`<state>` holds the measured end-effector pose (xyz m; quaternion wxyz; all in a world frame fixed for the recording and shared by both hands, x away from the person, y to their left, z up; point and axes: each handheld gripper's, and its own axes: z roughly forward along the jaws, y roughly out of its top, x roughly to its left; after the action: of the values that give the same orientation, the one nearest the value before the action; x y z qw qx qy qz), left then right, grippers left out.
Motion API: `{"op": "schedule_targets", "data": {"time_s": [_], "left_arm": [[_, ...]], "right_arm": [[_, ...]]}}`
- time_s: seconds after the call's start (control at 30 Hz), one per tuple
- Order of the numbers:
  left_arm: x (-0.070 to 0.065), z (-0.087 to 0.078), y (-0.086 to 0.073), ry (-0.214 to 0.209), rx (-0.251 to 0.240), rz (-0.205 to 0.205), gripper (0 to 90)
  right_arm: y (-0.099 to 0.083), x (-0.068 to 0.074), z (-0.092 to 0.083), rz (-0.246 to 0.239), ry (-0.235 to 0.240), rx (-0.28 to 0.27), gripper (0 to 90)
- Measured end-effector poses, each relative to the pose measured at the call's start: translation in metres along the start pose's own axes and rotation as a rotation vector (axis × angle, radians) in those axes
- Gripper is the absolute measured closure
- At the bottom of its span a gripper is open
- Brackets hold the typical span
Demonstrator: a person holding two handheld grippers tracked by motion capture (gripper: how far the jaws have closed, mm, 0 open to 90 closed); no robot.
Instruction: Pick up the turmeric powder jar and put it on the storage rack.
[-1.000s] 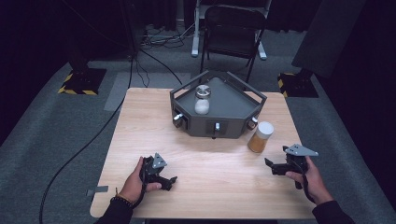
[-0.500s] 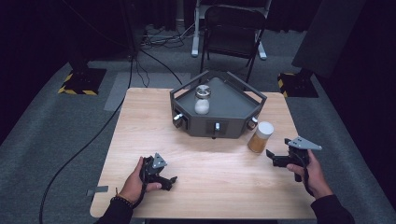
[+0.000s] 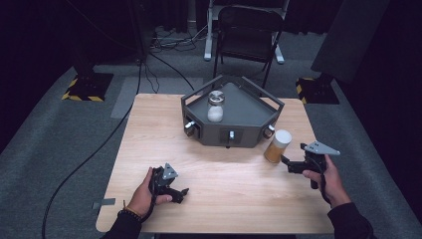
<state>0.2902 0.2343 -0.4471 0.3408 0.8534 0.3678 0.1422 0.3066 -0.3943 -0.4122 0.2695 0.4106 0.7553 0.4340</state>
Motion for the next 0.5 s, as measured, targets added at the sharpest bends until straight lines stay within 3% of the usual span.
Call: {"op": "schedule_targets", "data": {"time_s": [0.5], "left_arm": [[0.0, 0.0, 0.0, 0.0, 0.0, 0.0, 0.0]], "right_arm": [[0.004, 0.001, 0.019, -0.008, 0.027, -0.004, 2.9]]}}
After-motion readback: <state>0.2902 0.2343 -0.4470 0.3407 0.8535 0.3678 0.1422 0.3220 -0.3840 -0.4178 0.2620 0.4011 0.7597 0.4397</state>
